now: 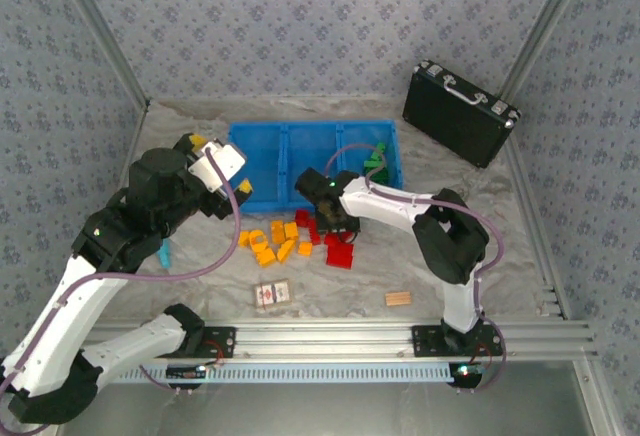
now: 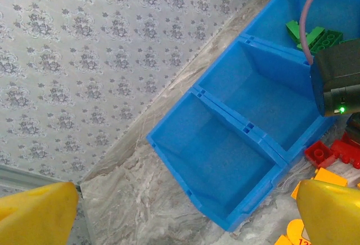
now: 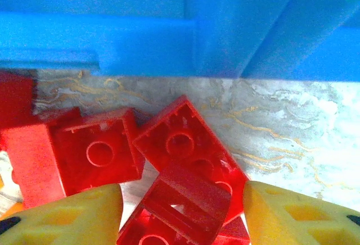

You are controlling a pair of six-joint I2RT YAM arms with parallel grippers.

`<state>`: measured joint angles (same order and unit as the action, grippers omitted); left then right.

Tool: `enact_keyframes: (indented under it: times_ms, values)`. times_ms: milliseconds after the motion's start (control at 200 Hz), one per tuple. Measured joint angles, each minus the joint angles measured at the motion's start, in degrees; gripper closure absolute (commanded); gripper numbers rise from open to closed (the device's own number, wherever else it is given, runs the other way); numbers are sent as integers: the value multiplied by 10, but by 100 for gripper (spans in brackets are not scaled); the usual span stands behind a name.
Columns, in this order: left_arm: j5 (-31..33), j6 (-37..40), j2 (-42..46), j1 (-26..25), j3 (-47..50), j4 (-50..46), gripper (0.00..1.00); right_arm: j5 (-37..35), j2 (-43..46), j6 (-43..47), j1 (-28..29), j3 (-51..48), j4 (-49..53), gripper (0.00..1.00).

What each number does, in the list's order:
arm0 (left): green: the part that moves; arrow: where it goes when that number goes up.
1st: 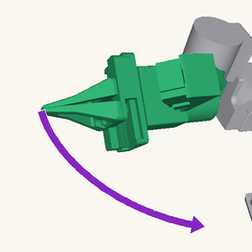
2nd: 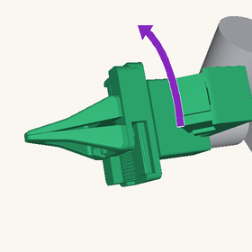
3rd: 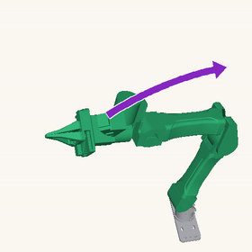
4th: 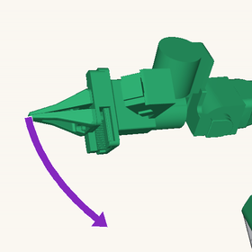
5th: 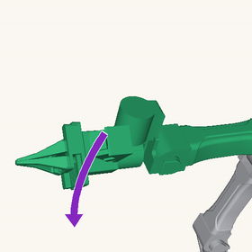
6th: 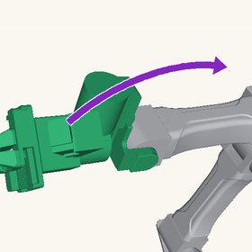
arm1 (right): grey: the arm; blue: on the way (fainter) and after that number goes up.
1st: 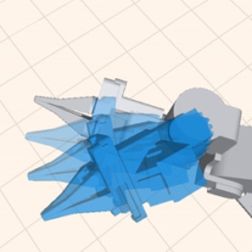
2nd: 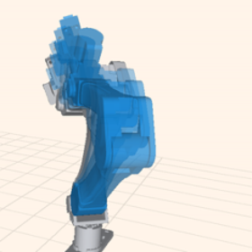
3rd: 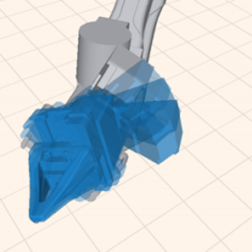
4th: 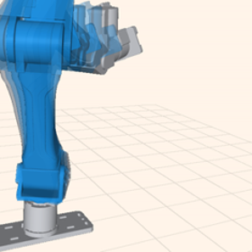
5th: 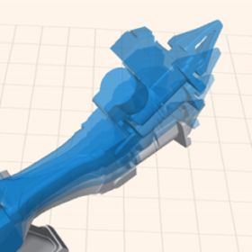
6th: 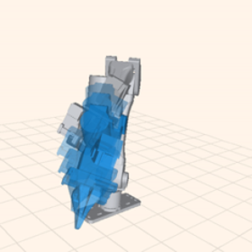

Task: Sort the legos into containers by color
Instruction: Pick up the lego from the center of the table, then place the lego in the container.

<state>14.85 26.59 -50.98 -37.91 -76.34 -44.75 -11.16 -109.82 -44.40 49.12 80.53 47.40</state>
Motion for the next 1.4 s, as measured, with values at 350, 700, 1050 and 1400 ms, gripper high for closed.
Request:
enact_keyframes:
  times_ms: [350,700,1050,1400]
  values:
    - [2,0,-2,-1,0,0,0,7,7,-9,2,-35,1,60]
    - [2,0,-5,-1,0,0,0,7,24,-17,2,-49,0,72]
    - [8,4,-9,-1,0,0,0,12,27,82,-28,131,12,73]
    - [25,15,-32,-1,-12,-5,0,15,-154,184,-68,309,-48,71]
